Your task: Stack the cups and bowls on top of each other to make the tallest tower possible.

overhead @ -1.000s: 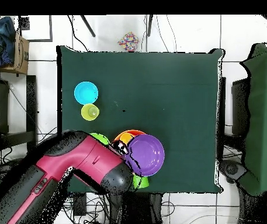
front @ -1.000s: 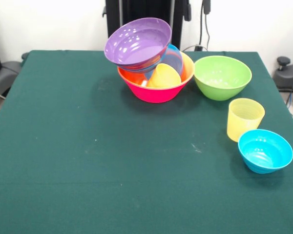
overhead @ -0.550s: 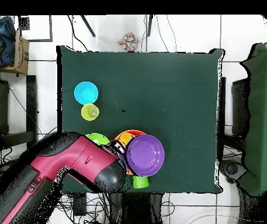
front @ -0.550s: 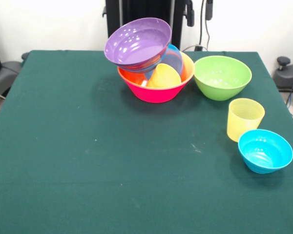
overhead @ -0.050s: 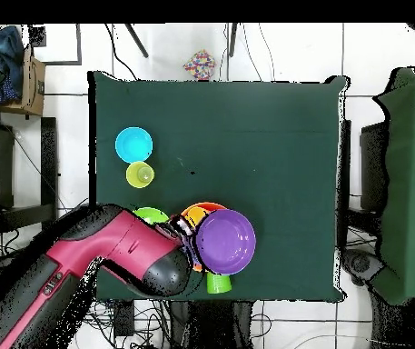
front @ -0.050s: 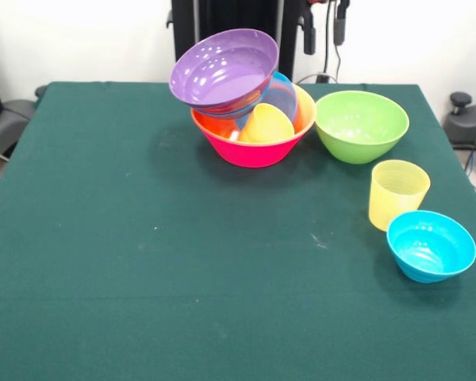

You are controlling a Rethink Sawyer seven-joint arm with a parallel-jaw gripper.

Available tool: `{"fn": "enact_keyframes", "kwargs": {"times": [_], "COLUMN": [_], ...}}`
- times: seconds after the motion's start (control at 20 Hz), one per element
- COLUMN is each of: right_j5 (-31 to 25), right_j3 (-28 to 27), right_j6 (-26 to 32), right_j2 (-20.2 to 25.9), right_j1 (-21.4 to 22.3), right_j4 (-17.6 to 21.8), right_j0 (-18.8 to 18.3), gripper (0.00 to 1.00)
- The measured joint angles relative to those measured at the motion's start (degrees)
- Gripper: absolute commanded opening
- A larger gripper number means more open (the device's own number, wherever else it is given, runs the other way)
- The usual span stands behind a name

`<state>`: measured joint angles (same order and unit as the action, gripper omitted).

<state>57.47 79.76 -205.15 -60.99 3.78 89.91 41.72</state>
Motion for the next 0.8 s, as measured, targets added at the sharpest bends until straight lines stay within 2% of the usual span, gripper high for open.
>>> {"fn": "enact_keyframes", "kwargs": {"times": [0.8], "right_j5": [-6.2], "right_j3": [-1.9], "right_j6": [0.0], "right_j2": [0.0], "right_j1": [-5.6], "right_j4": [-2.0], "right_j0": [2.9], "gripper": [1.00]}}
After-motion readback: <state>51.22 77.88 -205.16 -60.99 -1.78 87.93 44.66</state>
